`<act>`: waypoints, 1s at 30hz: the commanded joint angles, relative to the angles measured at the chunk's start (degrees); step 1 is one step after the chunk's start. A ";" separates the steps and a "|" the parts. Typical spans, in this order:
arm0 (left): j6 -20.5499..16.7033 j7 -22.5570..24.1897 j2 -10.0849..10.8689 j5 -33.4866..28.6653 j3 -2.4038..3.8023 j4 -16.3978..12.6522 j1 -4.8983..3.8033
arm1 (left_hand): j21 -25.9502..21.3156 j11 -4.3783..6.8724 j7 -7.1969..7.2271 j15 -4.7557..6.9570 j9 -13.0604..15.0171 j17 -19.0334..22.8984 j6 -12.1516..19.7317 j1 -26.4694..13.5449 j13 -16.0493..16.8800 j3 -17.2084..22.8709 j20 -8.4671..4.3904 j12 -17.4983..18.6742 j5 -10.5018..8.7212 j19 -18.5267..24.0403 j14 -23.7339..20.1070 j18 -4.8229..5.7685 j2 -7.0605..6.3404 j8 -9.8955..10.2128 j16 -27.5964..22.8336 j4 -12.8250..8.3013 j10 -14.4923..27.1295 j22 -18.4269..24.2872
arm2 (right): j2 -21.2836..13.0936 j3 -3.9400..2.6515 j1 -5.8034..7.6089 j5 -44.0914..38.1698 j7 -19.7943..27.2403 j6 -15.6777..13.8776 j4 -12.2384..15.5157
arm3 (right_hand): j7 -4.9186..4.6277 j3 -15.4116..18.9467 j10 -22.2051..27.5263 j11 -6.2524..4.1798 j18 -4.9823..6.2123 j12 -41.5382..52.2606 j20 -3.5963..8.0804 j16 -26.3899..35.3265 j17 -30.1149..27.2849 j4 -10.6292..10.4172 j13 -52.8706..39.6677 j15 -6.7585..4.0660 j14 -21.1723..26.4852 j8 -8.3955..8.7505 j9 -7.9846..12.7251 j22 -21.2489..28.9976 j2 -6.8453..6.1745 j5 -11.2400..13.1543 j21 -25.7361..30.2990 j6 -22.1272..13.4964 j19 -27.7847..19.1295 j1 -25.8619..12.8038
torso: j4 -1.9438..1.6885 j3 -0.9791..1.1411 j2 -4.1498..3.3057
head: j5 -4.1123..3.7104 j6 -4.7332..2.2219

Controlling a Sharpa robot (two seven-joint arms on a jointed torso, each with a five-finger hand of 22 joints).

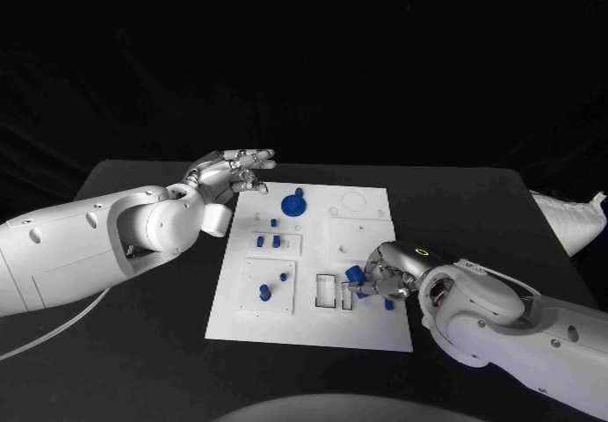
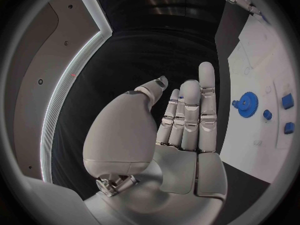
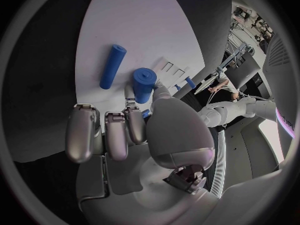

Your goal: Assemble the parts on the task board

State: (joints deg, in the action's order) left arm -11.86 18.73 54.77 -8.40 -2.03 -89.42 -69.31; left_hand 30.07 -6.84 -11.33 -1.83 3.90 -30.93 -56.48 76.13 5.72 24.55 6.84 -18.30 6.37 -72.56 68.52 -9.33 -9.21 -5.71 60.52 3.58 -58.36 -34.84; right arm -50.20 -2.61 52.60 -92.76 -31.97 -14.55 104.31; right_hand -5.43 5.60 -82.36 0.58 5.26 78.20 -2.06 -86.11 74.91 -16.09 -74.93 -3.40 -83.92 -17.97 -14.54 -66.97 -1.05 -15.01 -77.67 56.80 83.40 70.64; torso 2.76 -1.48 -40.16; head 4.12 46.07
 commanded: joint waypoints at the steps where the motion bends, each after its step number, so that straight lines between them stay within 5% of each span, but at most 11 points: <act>1: 1.19 0.16 0.07 0.04 0.03 -0.17 -0.01 | -0.21 -0.09 0.07 0.06 0.02 0.05 0.30 -0.43 0.06 -0.43 0.29 -0.29 0.24 0.19 -0.28 -1.02 0.14 -0.36 -0.20 0.04 0.36 0.06 | 0.35 0.83 -1.08 -0.47 -1.68 2.05 -0.73 | 0.38 -0.72 -0.47 -0.15 -0.95 0.31 0.01 -0.44 8.47 1.14 -3.23 -0.33 -4.87 -0.78 -0.51 -0.23 0.82 -0.71 -0.39 0.06 0.39 2.41 | -0.21 -0.15 -0.08 | -0.04 -0.03; 8: 1.20 0.17 0.23 0.04 0.03 -0.30 -0.01 | -0.21 -0.09 0.07 0.06 0.02 0.05 0.30 -0.43 0.06 -0.43 0.29 -0.29 0.24 0.19 -0.28 -1.02 0.14 -0.36 -0.20 0.04 0.36 0.06 | -0.63 0.69 -1.18 0.67 -1.07 -4.67 0.76 | 1.27 -2.75 -0.75 -0.91 -1.01 0.38 0.46 -0.63 8.81 2.05 -3.69 -0.92 -4.93 -2.52 -2.12 -0.72 3.35 -1.48 -0.69 1.36 0.52 4.82 | -0.43 -0.20 -0.12 | -0.13 -0.14; 17: 1.19 0.19 0.29 0.04 0.03 -0.38 -0.01 | -0.21 -0.09 0.07 0.06 0.02 0.05 0.30 -0.43 0.06 -0.43 0.29 -0.29 0.24 0.19 -0.28 -1.02 0.14 -0.36 -0.20 0.04 0.36 0.06 | -2.30 -0.36 -0.62 5.37 0.47 -11.74 4.67 | 1.51 -3.50 -0.83 -1.16 -1.03 0.17 0.77 -0.70 8.93 2.10 -3.86 -1.18 -4.95 -2.98 -3.09 -0.82 3.36 -4.43 -0.75 1.00 0.55 5.24 | -0.76 -0.37 -0.15 | -0.67 -0.61; 23: 1.18 0.19 0.30 0.04 0.03 -0.44 -0.01 | -0.21 -0.09 0.07 0.06 0.02 0.05 0.30 -0.43 0.06 -0.43 0.29 -0.29 0.24 0.19 -0.28 -1.02 0.14 -0.36 -0.20 0.04 0.36 0.06 | -2.76 -0.70 0.20 7.55 0.58 -12.59 5.96 | 1.49 -3.53 -0.84 -1.16 -1.03 0.13 0.80 -0.69 8.91 2.07 -3.90 -1.19 -4.94 -3.03 -3.27 -0.80 3.14 -4.89 -0.74 0.89 0.54 5.20 | -0.91 -0.38 -0.27 | -0.70 -0.67; 30: 1.14 0.20 0.36 0.04 0.03 -0.53 -0.01 | -0.21 -0.09 0.07 0.06 0.02 0.05 0.30 -0.43 0.06 -0.43 0.29 -0.29 0.24 0.19 -0.28 -1.02 0.14 -0.36 -0.20 0.04 0.36 0.06 | -2.43 -0.84 0.48 10.66 0.01 -10.04 6.30 | 1.45 -3.41 -0.84 -1.13 -1.04 0.01 0.81 -0.66 8.86 1.74 -3.88 -1.17 -4.93 -3.13 -3.52 -0.81 2.89 -5.28 -0.74 0.84 0.54 4.73 | -0.99 -0.44 -0.34 | -0.50 -0.64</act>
State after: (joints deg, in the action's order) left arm -11.77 18.63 55.16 -8.40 -2.03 -89.76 -69.31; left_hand 30.09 -6.84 -11.33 -1.83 3.90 -30.94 -56.48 76.13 5.70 24.55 6.84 -18.30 6.37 -72.56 68.52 -9.33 -9.20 -5.71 60.52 3.58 -58.36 -34.84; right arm -52.80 -3.43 53.07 -85.13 -31.97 -25.47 110.47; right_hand -4.64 2.72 -83.34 -0.29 5.27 78.49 -1.65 -86.55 74.95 -14.67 -75.04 -4.23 -84.11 -19.88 -15.70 -67.74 0.75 -19.98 -78.10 57.35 83.81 73.95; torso 1.83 -1.90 -40.44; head 3.55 45.37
